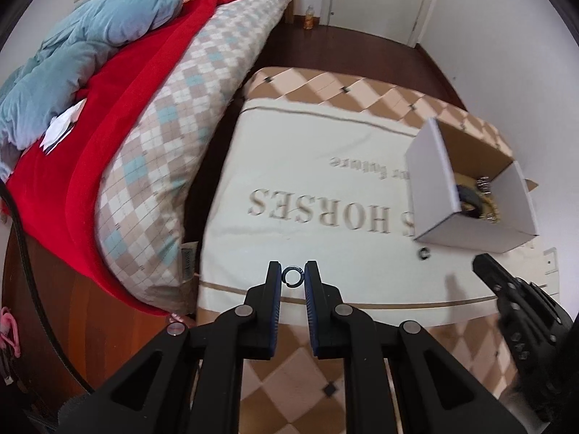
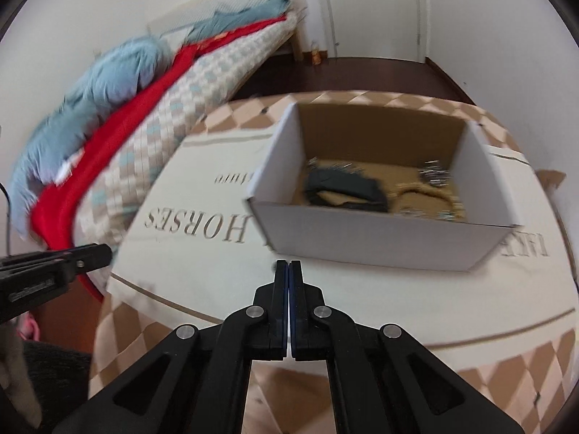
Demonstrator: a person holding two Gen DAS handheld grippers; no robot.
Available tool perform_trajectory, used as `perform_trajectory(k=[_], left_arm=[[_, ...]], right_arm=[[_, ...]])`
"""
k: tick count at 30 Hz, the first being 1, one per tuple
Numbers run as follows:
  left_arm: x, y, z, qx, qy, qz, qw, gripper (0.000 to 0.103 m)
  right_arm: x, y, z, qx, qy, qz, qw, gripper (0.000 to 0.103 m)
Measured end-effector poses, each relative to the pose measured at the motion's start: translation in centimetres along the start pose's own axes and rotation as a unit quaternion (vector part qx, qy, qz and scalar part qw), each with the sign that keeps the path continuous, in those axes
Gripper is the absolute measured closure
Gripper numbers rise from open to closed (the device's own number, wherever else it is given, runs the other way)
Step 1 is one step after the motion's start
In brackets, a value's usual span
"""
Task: Organize jewelry
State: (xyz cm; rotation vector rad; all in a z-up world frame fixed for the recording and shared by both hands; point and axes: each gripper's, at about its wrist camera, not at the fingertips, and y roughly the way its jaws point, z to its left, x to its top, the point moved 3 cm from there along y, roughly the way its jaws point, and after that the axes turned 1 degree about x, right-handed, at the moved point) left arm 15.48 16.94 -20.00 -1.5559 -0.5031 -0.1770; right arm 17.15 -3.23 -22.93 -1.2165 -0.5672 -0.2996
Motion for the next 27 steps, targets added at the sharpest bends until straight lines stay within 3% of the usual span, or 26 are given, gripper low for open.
perform_trajectory(k=[5, 7, 9, 13, 18, 25, 26, 27], left_arm=[[1.1, -1.5, -2.3, -0.020, 0.011, -0.014, 0.9996, 0.093], [1.5, -1.9, -3.0, -0.023, 0.014, -0.018, 0.9995, 0.093], [1.8, -2.1, -3.2, -0.019, 0.016, -0.022, 0.9995, 0.093], [1.8, -2.1, -1.8, 0.000, 0.008, -0.023, 0.9997, 0.093], [1.3, -1.6, 1.0, 0.015, -0.011, -0.014, 0.9997, 0.093], [0.8, -0.8, 3.1, 0.017, -0.029, -0.007, 0.9994, 0.093], [0.8, -0.8, 3.3, 0.016, -0.031, -0.007, 0.9994, 0.093], [0.8, -0.8, 3.4, 0.016, -0.033, -0.007, 0.9993, 0.093]], right_arm=[[1.3, -3.0, -2.8, 0.033, 0.046, -0.013, 0.998, 0.103], [1.5, -2.2, -2.8, 0.071, 0.055, 0.005, 0.996, 0.103], [1.3, -0.6, -1.9, 0.083, 0.048, 0.016, 0.995, 0.101], [0.5, 2.5, 0.6, 0.070, 0.018, 0.035, 0.997, 0.074], [-0.5, 5.6, 3.6, 0.017, -0.033, 0.048, 0.998, 0.066], [-1.0, 7.7, 4.9, -0.046, -0.058, 0.050, 0.996, 0.068], [-1.0, 7.7, 4.9, -0.053, -0.058, 0.046, 0.996, 0.072], [-0.9, 7.9, 5.0, -0.057, -0.060, 0.044, 0.996, 0.087]])
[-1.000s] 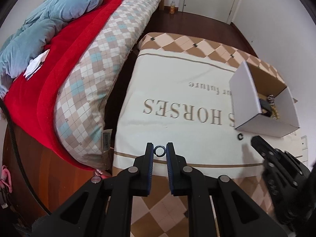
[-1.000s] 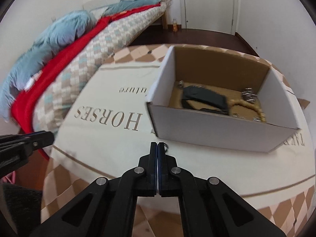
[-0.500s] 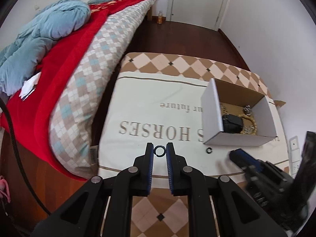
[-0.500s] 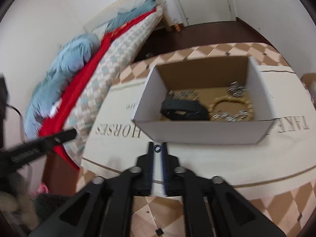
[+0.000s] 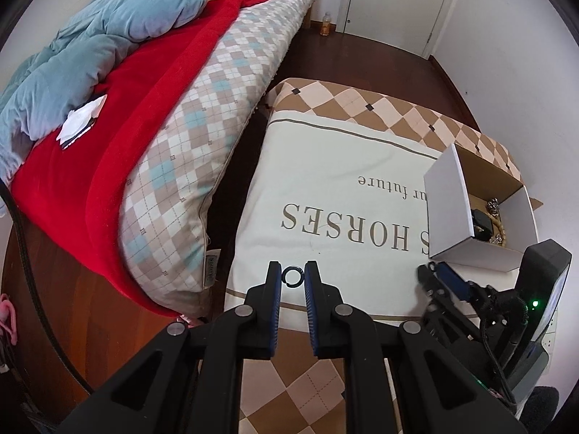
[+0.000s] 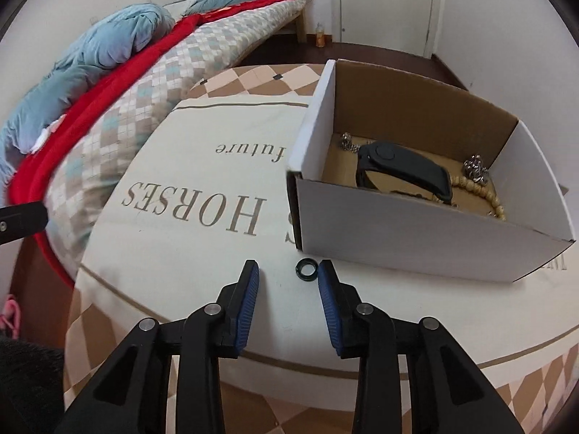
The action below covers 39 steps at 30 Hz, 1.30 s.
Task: Organize jewelry
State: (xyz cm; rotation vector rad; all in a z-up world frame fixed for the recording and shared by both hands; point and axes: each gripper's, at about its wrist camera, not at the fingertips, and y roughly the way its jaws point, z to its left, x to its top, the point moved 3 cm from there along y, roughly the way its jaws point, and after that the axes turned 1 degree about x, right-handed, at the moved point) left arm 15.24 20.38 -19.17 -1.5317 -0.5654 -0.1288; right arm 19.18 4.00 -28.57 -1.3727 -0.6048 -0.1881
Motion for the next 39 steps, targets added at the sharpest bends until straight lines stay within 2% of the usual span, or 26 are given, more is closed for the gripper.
perform_trajectory(k=[1, 4, 14, 18, 22, 25, 28, 31, 34, 35, 36, 37, 38, 39], left_arm=[[0.0, 0.0, 0.1, 0.000, -0.001, -0.001, 1.0000, 0.093], [0.1, -0.3, 0.1, -0.003, -0.001, -0.003, 1.0000, 0.093], [0.2, -1.3, -1.0, -0.019, -0.001, -0.008, 0.9998, 0.093], [1.1, -2.0, -3.3, -0.049, 0.002, -0.008, 0.9988, 0.093], [3.9, -2.8, -8.8, -0.100, 0.029, -0.007, 0.9945, 0.093], [6.3, -2.5, -13.5, -0.131, 0.058, 0.003, 0.9897, 0.093], [8.5, -1.4, -17.5, -0.143, 0.092, 0.019, 0.9853, 0.093], [10.0, 0.4, -19.6, -0.142, 0.103, 0.049, 0.9833, 0.092], [10.9, 2.1, -20.7, -0.143, 0.104, 0.085, 0.9806, 0.090], [11.1, 2.4, -20.8, -0.143, 0.102, 0.088, 0.9805, 0.087], [11.3, 2.6, -20.7, -0.137, 0.101, 0.088, 0.9814, 0.078], [11.4, 2.7, -20.7, -0.130, 0.100, 0.087, 0.9827, 0.071], [11.5, 2.6, -20.4, -0.128, 0.096, 0.084, 0.9835, 0.053], [11.6, 2.5, -20.2, -0.126, 0.090, 0.079, 0.9847, 0.042]], right_arm=[[0.0, 0.0, 0.0, 0.000, -0.001, -0.001, 1.000, 0.091], [-0.3, -0.6, -0.5, 0.014, 0.007, -0.009, 1.000, 0.091], [-1.1, -7.1, -6.0, 0.070, 0.084, -0.052, 0.993, 0.091], [0.0, -10.4, -8.3, 0.080, 0.109, -0.078, 0.988, 0.091], [2.9, -12.6, -11.5, 0.085, 0.123, -0.089, 0.985, 0.091], [5.5, -12.2, -13.8, 0.083, 0.120, -0.077, 0.986, 0.091], [7.7, -10.1, -15.7, 0.091, 0.122, -0.040, 0.988, 0.091], [8.9, -7.5, -16.5, 0.099, 0.120, 0.003, 0.988, 0.090], [9.4, -6.2, -17.5, 0.100, 0.127, 0.029, 0.987, 0.090], [9.6, -6.1, -17.8, 0.094, 0.129, 0.033, 0.987, 0.089], [9.7, -6.0, -18.0, 0.093, 0.130, 0.037, 0.986, 0.082], [9.7, -6.1, -18.2, 0.090, 0.131, 0.041, 0.987, 0.069], [9.8, -6.1, -18.3, 0.088, 0.132, 0.043, 0.986, 0.062], [9.8, -6.2, -18.4, 0.090, 0.133, 0.045, 0.986, 0.051]])
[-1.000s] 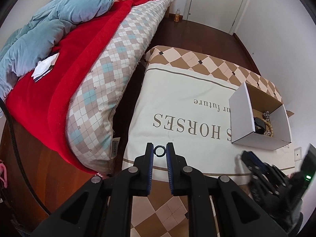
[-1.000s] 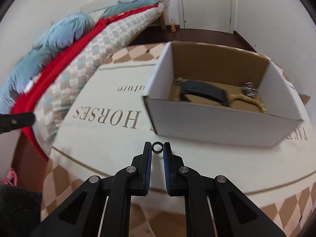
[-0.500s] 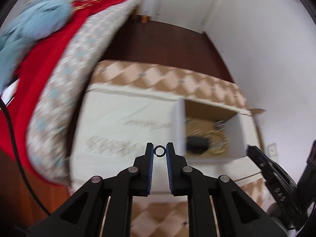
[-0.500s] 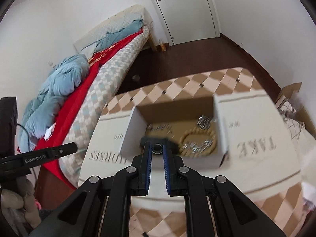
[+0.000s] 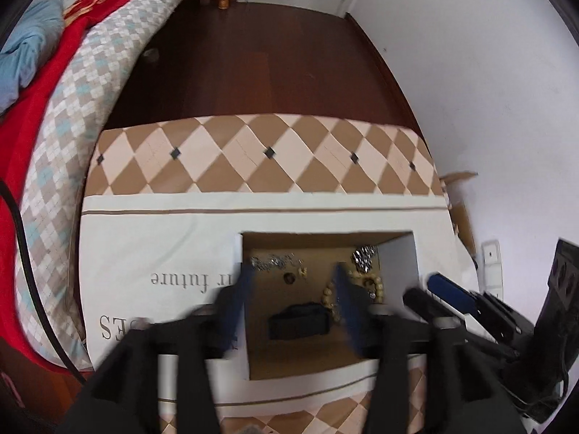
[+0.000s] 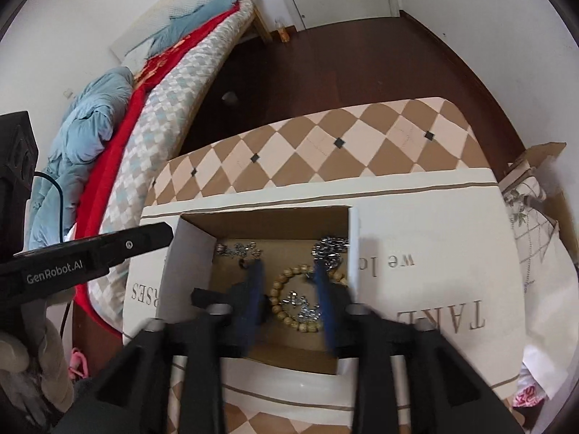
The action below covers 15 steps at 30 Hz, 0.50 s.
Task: Organize jewelry
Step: 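Carry both rings over the box and open both tools to drop them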
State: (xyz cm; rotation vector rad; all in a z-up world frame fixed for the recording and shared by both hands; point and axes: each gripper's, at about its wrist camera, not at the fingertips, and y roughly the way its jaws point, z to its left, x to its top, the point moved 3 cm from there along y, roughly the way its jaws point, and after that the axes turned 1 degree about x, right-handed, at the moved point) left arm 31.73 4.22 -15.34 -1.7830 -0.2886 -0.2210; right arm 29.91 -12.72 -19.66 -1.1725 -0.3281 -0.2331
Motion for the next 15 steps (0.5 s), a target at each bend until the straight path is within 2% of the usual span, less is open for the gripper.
perform_trajectory(k=[1, 3, 4, 5, 6, 7, 10, 15], left_arm=[[0.0, -0.2, 0.3, 0.005, -0.003, -0.003, 1.0000, 0.040], [-0.3, -0.6, 0.7, 0.020, -0.005, -0.007, 0.9998, 0.036], [-0.5, -0.7, 0.8, 0.030, -0.003, -0.008, 0.9995, 0.031], [-0.7, -0.8, 1.0, 0.043, -0.001, -0.010, 0.9990, 0.014], [-1.0, -0.9, 1.1, 0.057, 0.002, -0.012, 0.9983, 0.002], [-1.6, -1.0, 1.3, 0.071, 0.003, -0.013, 0.9974, 0.001], [-3.0, -0.9, 1.7, 0.104, 0.008, -0.007, 0.9946, 0.001], [-6.2, -1.4, 2.2, 0.123, 0.002, 0.002, 0.9924, 0.001]], right_arm=[[0.0, -0.1, -0.1, -0.006, 0.000, 0.002, 1.000, 0.046], [0.0, -0.4, -0.1, -0.032, -0.005, 0.008, 0.999, 0.043], [0.0, -0.6, -0.3, -0.044, -0.005, 0.009, 0.999, 0.033], [-0.1, -0.8, -0.4, -0.060, -0.007, 0.012, 0.998, 0.026], [-0.2, -1.0, -0.5, -0.082, -0.011, 0.014, 0.996, 0.013], [-0.4, -1.1, -0.5, -0.095, -0.015, 0.015, 0.995, 0.006], [-1.2, -1.4, -0.6, -0.143, -0.027, 0.028, 0.989, 0.001], [-3.2, -3.0, -0.5, -0.169, -0.029, 0.033, 0.985, 0.000]])
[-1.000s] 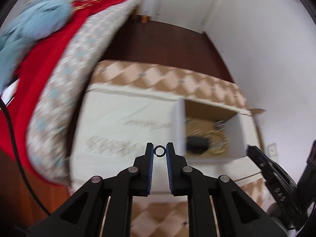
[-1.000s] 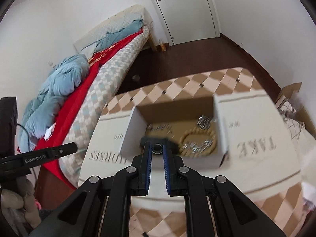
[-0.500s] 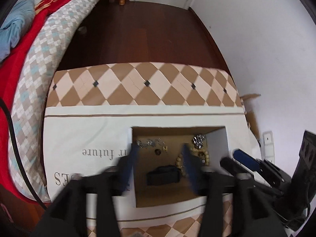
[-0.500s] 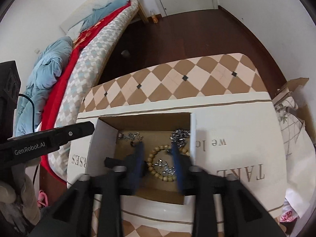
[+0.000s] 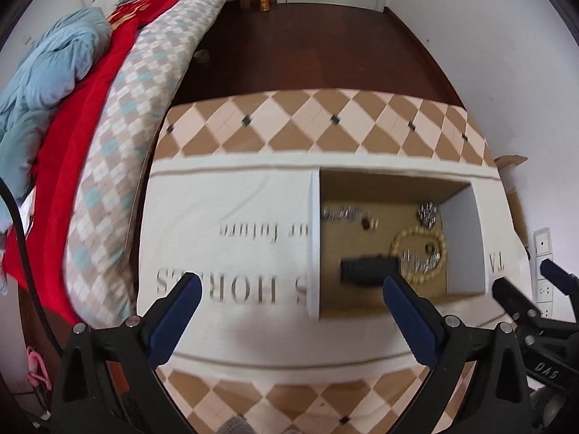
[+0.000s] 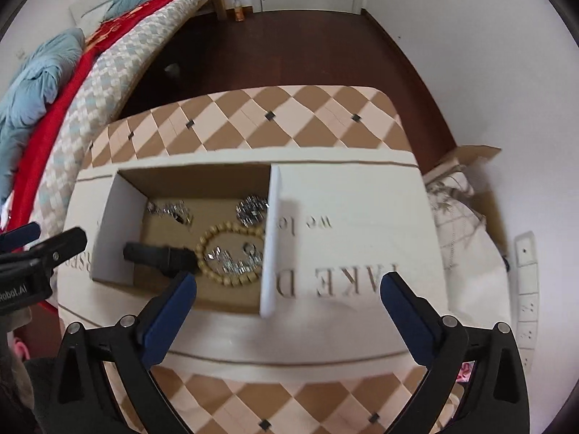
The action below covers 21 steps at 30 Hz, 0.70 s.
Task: Organize jewelry
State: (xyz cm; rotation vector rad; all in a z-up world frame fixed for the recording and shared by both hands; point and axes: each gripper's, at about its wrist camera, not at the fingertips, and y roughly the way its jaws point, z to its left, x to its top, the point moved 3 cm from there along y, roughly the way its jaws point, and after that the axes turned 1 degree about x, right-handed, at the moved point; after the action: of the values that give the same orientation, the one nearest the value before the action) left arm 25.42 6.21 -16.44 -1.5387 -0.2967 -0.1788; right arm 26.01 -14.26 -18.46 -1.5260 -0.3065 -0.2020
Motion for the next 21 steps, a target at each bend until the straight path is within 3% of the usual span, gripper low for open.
perform_trajectory(k=[4, 9, 21], left_arm=[[-2.1, -2.0, 0.4, 0.007, -0.009, -0.014, 0.9998, 0.001], [-5.0, -6.5, 0.7, 0.025, -0.011, -0.058, 0.9980, 0.001], [-11.2, -19.3, 0.2, 0.002, -0.017, -0.155, 0.9877, 0.001]], right_arm=[[-1.7, -2.5, 0.0, -0.002, 0.001, -0.011, 1.000, 0.000], [-4.2, -7.1, 0.1, -0.006, 0.005, -0.047, 0.999, 0.000], [-10.5, -19.8, -0.5, -0.007, 0.009, -0.129, 0.992, 0.000]])
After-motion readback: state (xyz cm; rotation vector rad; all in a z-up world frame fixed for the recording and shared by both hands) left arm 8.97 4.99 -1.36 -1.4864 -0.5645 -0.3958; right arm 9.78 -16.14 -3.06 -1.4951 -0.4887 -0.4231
